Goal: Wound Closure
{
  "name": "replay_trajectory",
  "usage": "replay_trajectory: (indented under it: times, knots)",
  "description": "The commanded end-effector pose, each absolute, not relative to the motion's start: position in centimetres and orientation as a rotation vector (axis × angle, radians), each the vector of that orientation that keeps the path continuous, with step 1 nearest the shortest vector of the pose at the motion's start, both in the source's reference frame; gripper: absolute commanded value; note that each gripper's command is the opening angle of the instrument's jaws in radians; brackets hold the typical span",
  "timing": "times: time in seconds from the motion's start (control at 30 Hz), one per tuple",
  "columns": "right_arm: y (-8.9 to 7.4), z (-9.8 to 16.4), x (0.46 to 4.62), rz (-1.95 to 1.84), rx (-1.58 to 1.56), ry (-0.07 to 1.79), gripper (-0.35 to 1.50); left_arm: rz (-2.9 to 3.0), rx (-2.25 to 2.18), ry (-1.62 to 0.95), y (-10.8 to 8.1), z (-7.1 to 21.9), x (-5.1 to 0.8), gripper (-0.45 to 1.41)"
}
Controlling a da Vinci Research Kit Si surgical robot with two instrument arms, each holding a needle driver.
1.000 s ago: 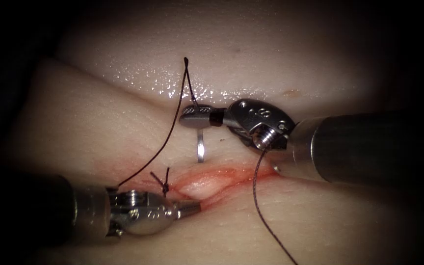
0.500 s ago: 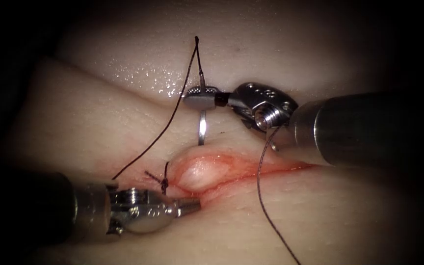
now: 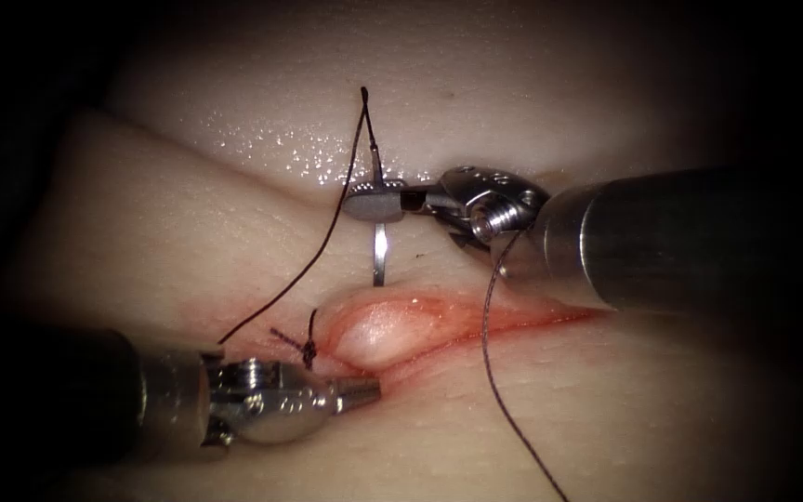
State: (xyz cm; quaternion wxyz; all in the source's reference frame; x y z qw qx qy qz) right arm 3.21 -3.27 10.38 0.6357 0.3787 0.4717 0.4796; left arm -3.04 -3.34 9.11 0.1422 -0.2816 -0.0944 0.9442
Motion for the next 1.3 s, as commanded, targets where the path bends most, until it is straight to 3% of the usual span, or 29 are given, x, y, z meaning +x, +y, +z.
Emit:
replay_trajectory:
  times: [0.03, 0.73, 1.3]
  knots:
    - [-3.26, 10.41, 3.30, 1.127, 0.900, 1.060, -0.35, 2.724, -0.813, -0.274, -3.39, 9.18, -3.10, -0.25]
    - [-3.40, 10.24, 3.38, 1.358, 1.222, 1.023, -0.35, 2.725, -0.814, -0.275, -3.40, 9.17, -3.09, -0.25]
    - [-3.63, 10.07, 3.41, 1.451, 1.367, 0.845, -0.35, 2.729, -0.807, -0.270, -3.38, 9.16, -3.05, -0.26]
